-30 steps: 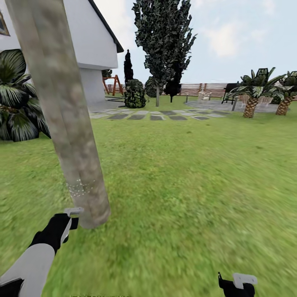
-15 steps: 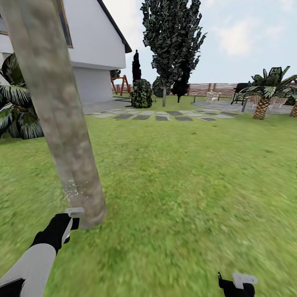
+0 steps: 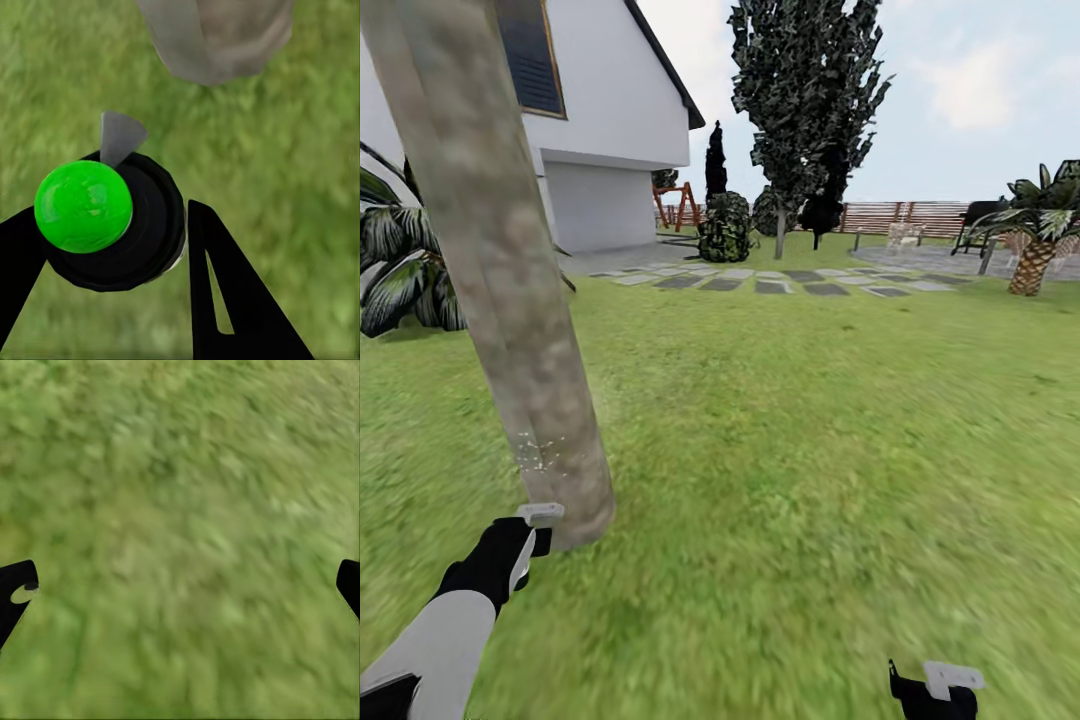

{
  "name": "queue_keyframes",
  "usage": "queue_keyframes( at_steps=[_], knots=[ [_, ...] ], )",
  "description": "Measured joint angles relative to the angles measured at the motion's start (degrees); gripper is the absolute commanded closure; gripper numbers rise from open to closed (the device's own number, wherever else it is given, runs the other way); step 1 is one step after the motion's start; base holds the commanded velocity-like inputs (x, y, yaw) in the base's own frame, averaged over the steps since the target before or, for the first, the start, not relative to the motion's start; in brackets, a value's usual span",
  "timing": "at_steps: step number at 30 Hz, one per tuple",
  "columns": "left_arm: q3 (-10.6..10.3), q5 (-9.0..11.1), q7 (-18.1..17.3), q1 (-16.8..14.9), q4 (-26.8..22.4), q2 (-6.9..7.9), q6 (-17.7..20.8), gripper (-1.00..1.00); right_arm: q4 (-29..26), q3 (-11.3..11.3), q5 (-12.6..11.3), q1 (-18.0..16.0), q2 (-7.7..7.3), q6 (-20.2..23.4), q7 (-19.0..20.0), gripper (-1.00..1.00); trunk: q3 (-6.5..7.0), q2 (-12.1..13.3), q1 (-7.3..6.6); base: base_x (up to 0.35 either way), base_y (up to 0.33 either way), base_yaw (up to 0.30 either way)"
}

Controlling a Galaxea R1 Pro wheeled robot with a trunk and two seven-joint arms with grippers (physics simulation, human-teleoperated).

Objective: In the garden, pick up the pesticide atomizer on the floor and spray pesticide onto both trees until each tree trunk is fully covered.

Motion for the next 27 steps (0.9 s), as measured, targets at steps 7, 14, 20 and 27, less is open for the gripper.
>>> queue_keyframes(
  at_steps=[7, 14, 20, 27],
  knots=[
    [-0.08, 0.00, 0.03, -0.01, 0.00, -0.08, -0.05, 1.00, -0.01, -0.01, 0.00, 0.01, 0.00, 0.00, 0.01, -1.00, 0.00, 0.00, 0.00, 0.202, -0.244, 0.182],
    [0.00, -0.06, 0.09, -0.01, -0.06, -0.03, -0.08, 1.00, -0.01, -0.01, 0.00, 0.01, -0.01, 0.02, 0.01, -1.00, 0.00, 0.00, 0.00, 0.169, -0.260, 0.008],
    [0.00, -0.09, 0.10, 0.00, -0.08, 0.00, -0.05, 1.00, 0.00, 0.00, 0.00, 0.00, 0.00, 0.01, 0.00, -1.00, 0.00, 0.00, 0.02, 0.066, -0.290, 0.197],
    [0.06, 0.19, -0.30, -0.01, -1.17, -0.25, 0.07, 1.00, 0.00, 0.00, 0.00, 0.00, 0.00, 0.01, 0.00, -1.00, 0.00, 0.00, 0.02, 0.001, -0.288, 0.274]
  ],
)
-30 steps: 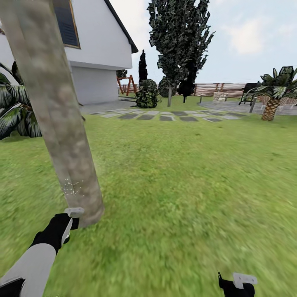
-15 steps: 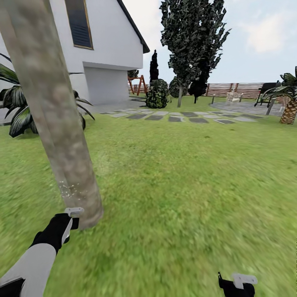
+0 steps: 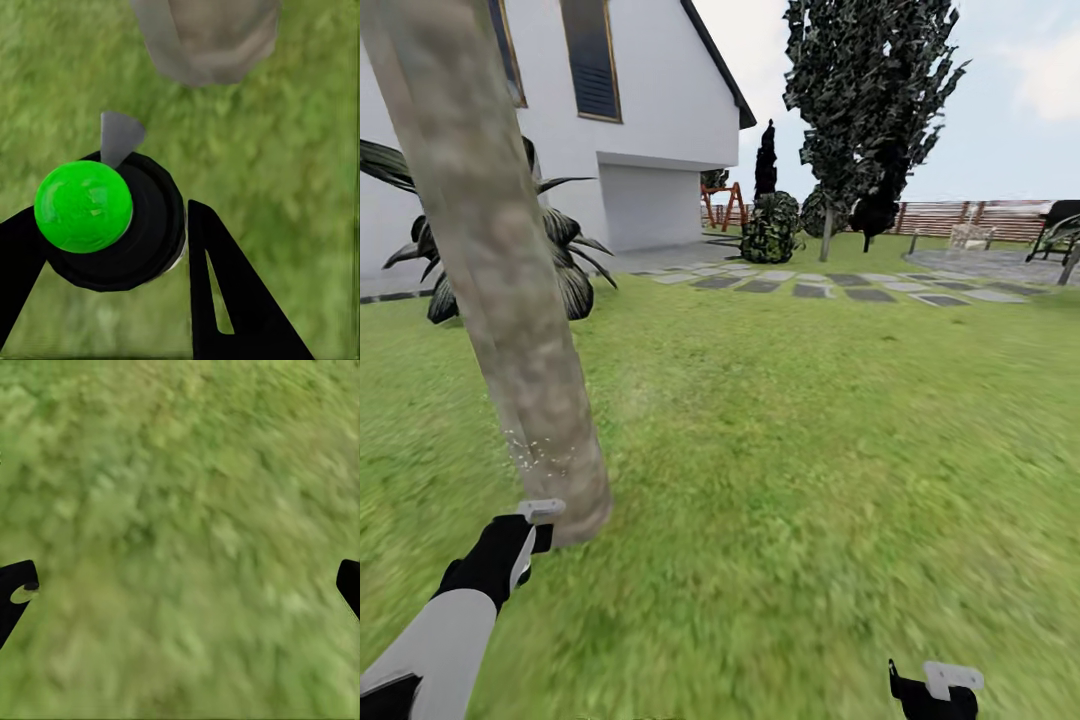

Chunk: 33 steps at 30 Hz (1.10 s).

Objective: In the garden, pick up the pesticide atomizer on the floor and spray pesticide onto both trees until each tree trunk is fully covered.

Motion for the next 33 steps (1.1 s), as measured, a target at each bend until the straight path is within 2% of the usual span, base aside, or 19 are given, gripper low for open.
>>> queue_keyframes(
  at_steps=[4, 7, 11, 14, 15, 19, 23, 27, 33],
  knots=[
    [-0.34, -0.09, -0.28, -0.42, -1.42, -0.25, 0.05, 1.00, 0.00, -0.01, 0.00, 0.01, 0.00, 0.03, 0.02, -1.00, 0.00, 0.00, 0.00, 0.000, -0.060, 0.262],
    [-0.66, -0.08, -0.39, -1.92, -1.84, -0.52, 0.54, 1.00, -0.01, -0.02, -0.01, 0.01, 0.00, 0.00, 0.02, -1.00, 0.00, 0.00, 0.00, 0.000, -0.004, 0.201],
    [-0.81, -0.39, -0.39, -8.50, -1.74, -0.73, 2.41, 1.00, -0.07, -0.05, 0.00, 0.01, 0.00, -0.01, 0.02, -1.00, 0.01, -0.01, 0.00, 0.000, 0.000, 0.048],
    [-0.89, -0.59, -0.56, -11.60, -1.78, -0.65, 5.28, 1.00, -0.08, -0.06, 0.00, 0.01, 0.00, 0.03, 0.03, -1.00, 0.01, -0.01, 0.00, 0.000, 0.000, 0.004],
    [-0.91, -0.97, -0.58, -12.60, -1.76, -0.17, 5.73, 1.00, -0.09, -0.06, 0.00, 0.01, 0.00, 0.03, 0.02, -1.00, 0.01, -0.01, 0.00, 0.000, 0.000, 0.000],
    [-0.95, -0.79, -0.55, -12.76, -1.88, 0.36, 5.88, 1.00, -0.09, -0.10, 0.00, 0.01, -0.02, 0.02, 0.03, -1.00, 0.00, 0.00, 0.00, 0.062, 0.000, 0.000],
    [-0.98, -0.74, -0.56, -12.57, -1.91, -0.20, 5.76, 1.00, -0.09, -0.08, 0.00, 0.01, -0.05, 0.01, 0.02, -1.00, 0.00, 0.00, -0.03, 0.312, 0.000, 0.004],
    [-0.96, -0.77, -0.61, -12.43, -1.92, 0.20, 5.78, 1.00, -0.08, -0.01, 0.00, 0.01, -0.04, 0.01, 0.02, -1.00, 0.00, 0.00, -0.02, 0.239, 0.000, 0.217],
    [-1.02, -0.82, -0.61, -12.34, -1.92, 0.42, 5.83, 1.00, -0.08, -0.01, 0.00, 0.01, -0.01, 0.01, 0.02, -1.00, 0.00, 0.00, 0.00, 0.027, 0.000, 0.274]
  ],
)
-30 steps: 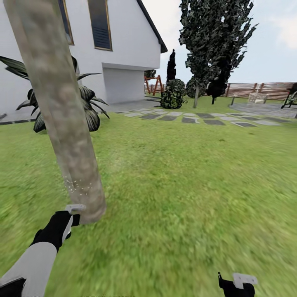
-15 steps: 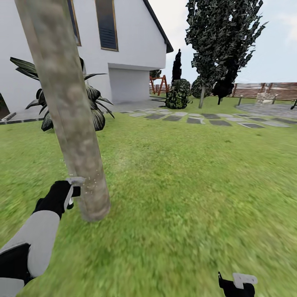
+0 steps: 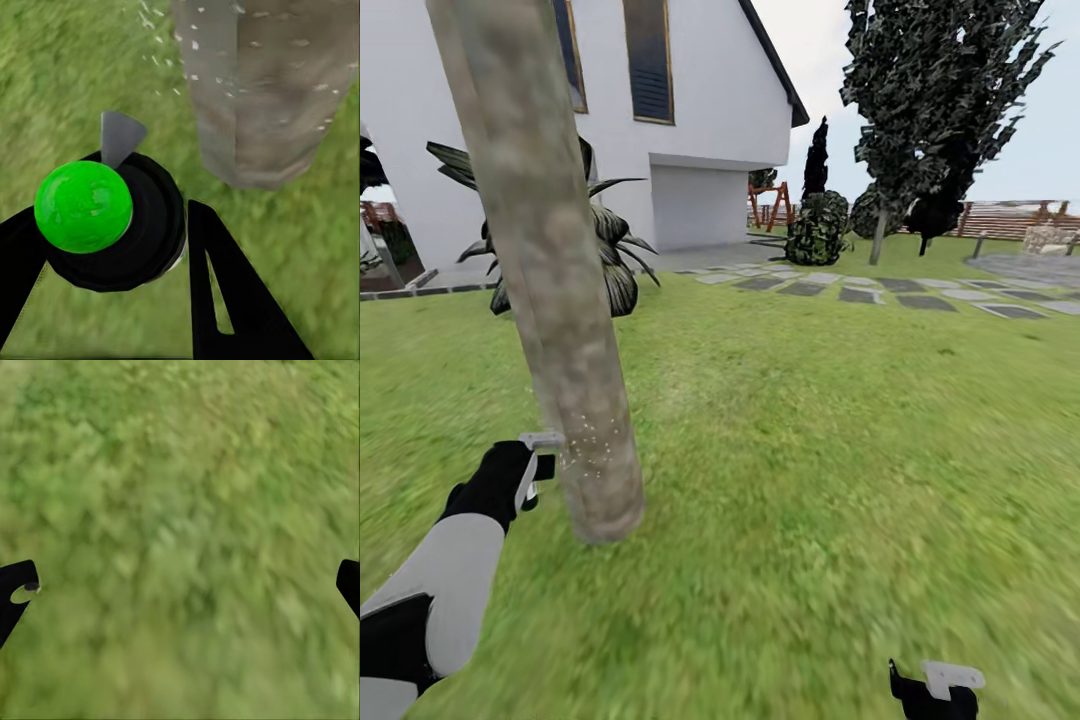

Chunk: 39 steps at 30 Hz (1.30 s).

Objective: In the garden, pick up the pesticide atomizer on the floor and spray pesticide onto both trees until each tree trunk is fully covered.

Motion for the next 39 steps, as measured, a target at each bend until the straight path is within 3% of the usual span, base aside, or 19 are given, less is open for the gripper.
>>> queue_keyframes(
  at_steps=[12, 21, 39],
  knots=[
    [-0.22, -0.11, 0.44, 0.21, 0.04, 0.02, -0.61, 1.00, -0.02, 0.01, 0.01, 0.00, 0.00, -0.03, -0.01, -1.00, 0.00, 0.00, -0.01, 0.131, -0.194, 0.044],
    [-0.22, -0.05, 0.45, 0.22, 0.00, 0.00, -0.70, 1.00, 0.00, 0.01, 0.00, -0.01, 0.01, -0.02, -0.02, -1.00, 0.00, 0.00, 0.00, 0.003, -0.275, 0.240],
    [-0.31, -0.08, 0.54, 0.21, 0.02, -0.53, -0.72, 1.00, -0.02, 0.00, 0.00, 0.00, -0.01, -0.02, -0.01, -1.00, 0.00, 0.00, -0.02, 0.061, -0.273, 0.006]
  ],
)
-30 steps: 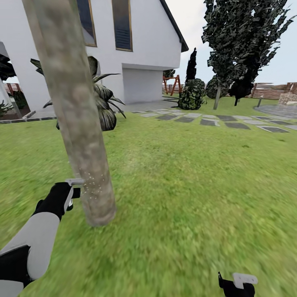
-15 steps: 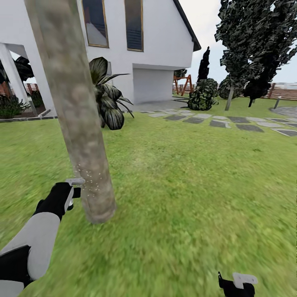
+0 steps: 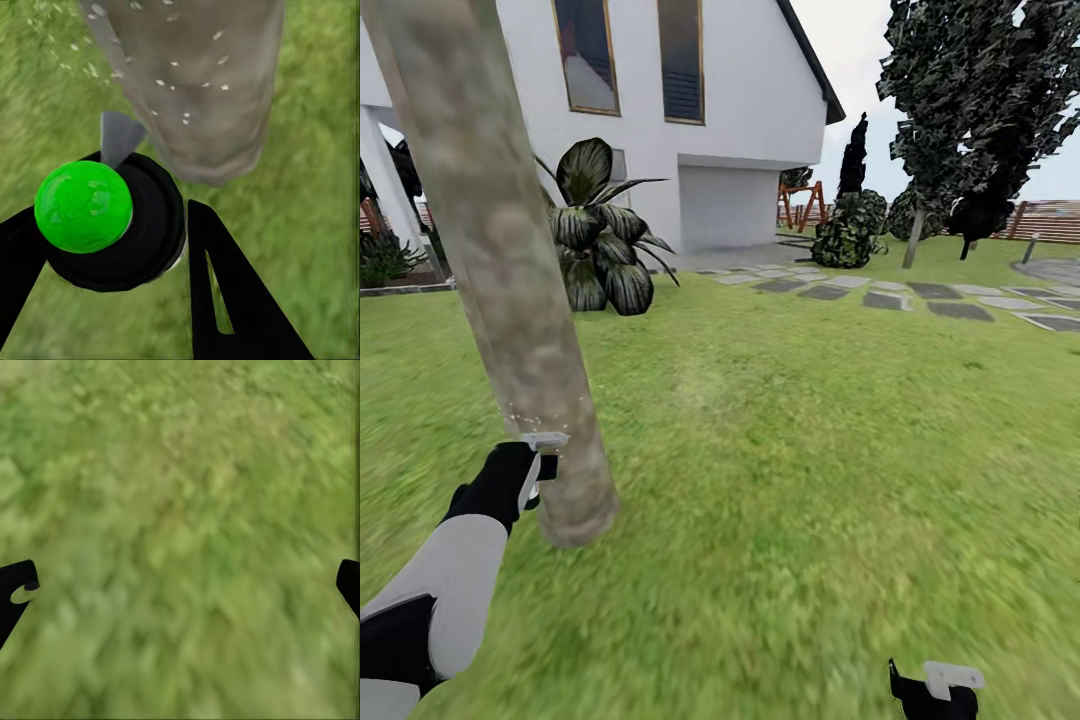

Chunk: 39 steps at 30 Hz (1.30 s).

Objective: In the garden, pick up the pesticide atomizer on the floor and spray pesticide onto both trees until each tree trunk is fully covered.

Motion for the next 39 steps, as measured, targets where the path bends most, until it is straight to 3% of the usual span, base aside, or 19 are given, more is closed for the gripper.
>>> queue_keyframes(
  at_steps=[15, 19, 22, 25, 29, 32, 36, 39],
  knots=[
    [0.09, -0.15, -0.01, 0.01, -0.02, 0.51, 0.02, 1.00, 0.03, 0.01, 0.00, -0.01, 0.03, 0.00, -0.01, -1.00, 0.00, 0.00, 0.00, 0.173, -0.243, 0.203],
    [0.13, -0.22, 0.13, 2.07, -0.08, 1.76, -0.13, 1.00, 0.04, 0.01, 0.00, -0.01, 0.02, 0.00, -0.01, -1.00, 0.00, 0.00, 0.00, 0.141, -0.248, 0.276],
    [-0.07, 0.03, 0.09, 2.46, -0.02, 1.27, -0.16, 1.00, 0.07, 0.01, 0.00, -0.01, 0.03, 0.01, -0.01, -1.00, 0.00, 0.00, 0.00, 0.124, -0.256, 0.276],
    [-2.25, 0.45, 0.11, 2.56, 0.20, -0.23, -0.24, 1.00, 0.02, 0.00, 0.00, -0.01, 0.03, 0.00, -0.01, -1.00, 0.00, 0.00, 0.01, 0.118, -0.259, 0.276],
    [-2.67, -0.06, 0.17, 2.55, 0.17, -1.16, -0.17, 1.00, 0.04, 0.01, 0.00, -0.01, 0.03, 0.00, -0.01, -1.00, 0.00, 0.00, 0.00, 0.159, -0.248, 0.276],
    [-2.65, -0.28, 0.18, 2.55, 0.19, -0.77, -0.15, 1.00, 0.06, 0.01, 0.00, -0.01, 0.03, 0.00, 0.00, -1.00, 0.00, 0.00, 0.00, 0.208, -0.220, 0.276],
    [-2.41, -0.33, 0.21, 3.80, 0.19, 0.83, -0.14, 1.00, 0.05, 0.01, 0.00, -0.01, 0.03, 0.00, 0.00, -1.00, 0.00, 0.00, 0.00, 0.218, -0.213, 0.243],
    [-2.56, 0.12, 0.42, 4.72, 0.45, 0.54, -0.21, 1.00, 0.01, 0.00, 0.00, 0.00, 0.02, -0.01, 0.00, -1.00, 0.00, 0.00, 0.00, 0.200, -0.218, 0.037]
  ],
)
